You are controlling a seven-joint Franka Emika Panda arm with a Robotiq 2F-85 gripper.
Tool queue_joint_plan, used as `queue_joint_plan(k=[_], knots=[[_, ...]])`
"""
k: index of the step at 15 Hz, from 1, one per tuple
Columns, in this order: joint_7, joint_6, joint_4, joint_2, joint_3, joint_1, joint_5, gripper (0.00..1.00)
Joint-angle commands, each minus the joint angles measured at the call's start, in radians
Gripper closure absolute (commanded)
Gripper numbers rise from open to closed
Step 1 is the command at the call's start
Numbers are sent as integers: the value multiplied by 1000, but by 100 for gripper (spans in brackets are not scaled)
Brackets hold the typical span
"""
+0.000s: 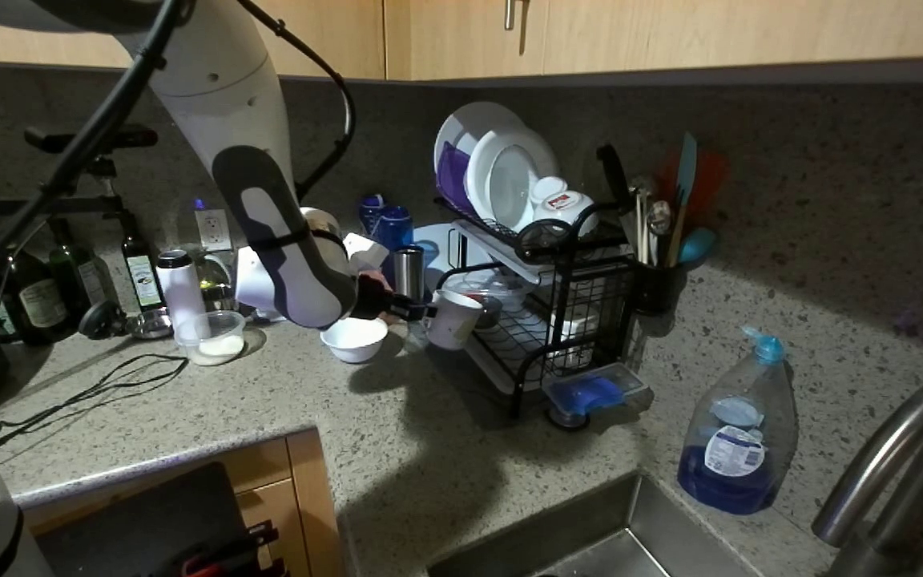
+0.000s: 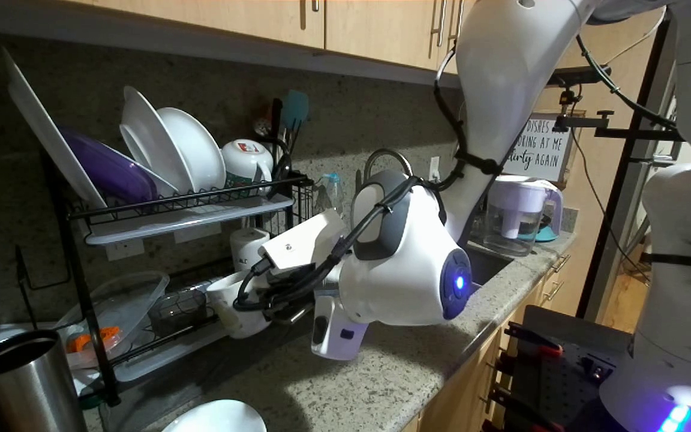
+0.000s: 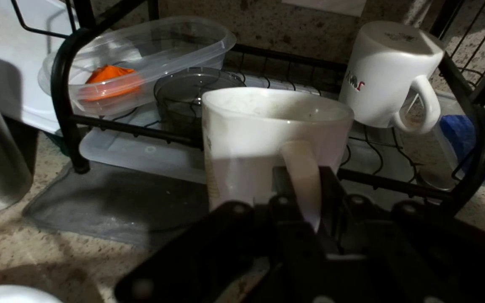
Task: Take the mug from the bottom left of the dish drying rack and place it on the countertop
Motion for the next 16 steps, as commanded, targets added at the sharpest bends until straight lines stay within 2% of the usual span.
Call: queue_joint_plan(k=[1, 16], knots=[[-16, -42, -32, -45, 14, 12, 23, 95], [20, -110, -44, 25, 25, 46, -46, 95]])
